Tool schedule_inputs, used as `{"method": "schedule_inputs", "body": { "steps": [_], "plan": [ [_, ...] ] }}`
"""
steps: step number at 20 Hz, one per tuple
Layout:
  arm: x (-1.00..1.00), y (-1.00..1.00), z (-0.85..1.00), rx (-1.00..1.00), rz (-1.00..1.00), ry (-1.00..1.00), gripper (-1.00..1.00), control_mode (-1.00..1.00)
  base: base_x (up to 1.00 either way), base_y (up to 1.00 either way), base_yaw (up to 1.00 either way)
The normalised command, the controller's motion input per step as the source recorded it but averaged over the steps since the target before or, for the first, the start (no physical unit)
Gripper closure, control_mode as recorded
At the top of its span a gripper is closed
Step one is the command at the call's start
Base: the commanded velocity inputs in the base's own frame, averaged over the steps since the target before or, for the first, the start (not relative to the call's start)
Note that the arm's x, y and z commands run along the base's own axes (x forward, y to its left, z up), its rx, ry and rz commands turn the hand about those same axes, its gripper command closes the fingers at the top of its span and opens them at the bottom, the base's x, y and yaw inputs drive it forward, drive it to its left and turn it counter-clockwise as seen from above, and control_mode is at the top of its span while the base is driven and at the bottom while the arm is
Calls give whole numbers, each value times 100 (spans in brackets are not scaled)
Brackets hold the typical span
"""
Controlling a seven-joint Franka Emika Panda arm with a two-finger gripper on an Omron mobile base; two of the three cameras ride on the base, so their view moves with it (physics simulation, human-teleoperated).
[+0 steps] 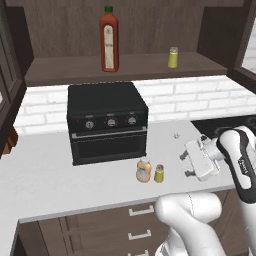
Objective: Put the shaker and condiment bottle from the counter next to their counterparts in the cabinet.
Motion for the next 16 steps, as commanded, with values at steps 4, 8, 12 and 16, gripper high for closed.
{"method": "schedule_inputs", "body": {
  "steps": [4, 8, 12, 16],
  "plan": [
    [0, 2, -1, 1, 0, 0, -100, -100, 0, 0, 0],
    [19, 33, -5, 0, 0, -4, -100, -100, 0, 0, 0],
    [47, 33, 0, 0, 0, -4, -100, -100, 0, 0, 0],
    [27, 0, -4, 0, 0, -4, -100, -100, 0, 0, 0]
  ]
}}
